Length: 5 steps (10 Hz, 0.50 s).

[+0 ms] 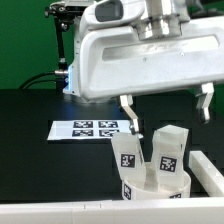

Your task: Assemble stool

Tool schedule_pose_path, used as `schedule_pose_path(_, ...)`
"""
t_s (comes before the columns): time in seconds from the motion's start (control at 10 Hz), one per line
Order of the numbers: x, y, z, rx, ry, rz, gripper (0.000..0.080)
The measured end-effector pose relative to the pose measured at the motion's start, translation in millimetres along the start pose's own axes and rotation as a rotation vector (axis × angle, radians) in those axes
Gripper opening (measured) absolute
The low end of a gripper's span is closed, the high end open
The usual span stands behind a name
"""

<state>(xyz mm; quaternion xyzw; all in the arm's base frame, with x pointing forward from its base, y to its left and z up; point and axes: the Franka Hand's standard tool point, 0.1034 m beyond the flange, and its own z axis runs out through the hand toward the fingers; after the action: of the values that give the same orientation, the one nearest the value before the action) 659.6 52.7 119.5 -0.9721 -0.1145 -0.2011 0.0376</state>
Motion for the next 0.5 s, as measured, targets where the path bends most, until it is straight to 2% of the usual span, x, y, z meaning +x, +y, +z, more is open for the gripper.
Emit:
schedule_pose_path(0.1, -8.3, -0.2, 3.1, -0.005, -0.005, -0.075, 0.0649)
schedule_pose_path(0.4, -9.3, 1.5, 3.7, -0.011, -0.020, -0.229, 0.0649)
schedule_pose_path(0.5, -16.2, -12.7, 6.2, 0.061, -0.139, -0.212, 0.0649)
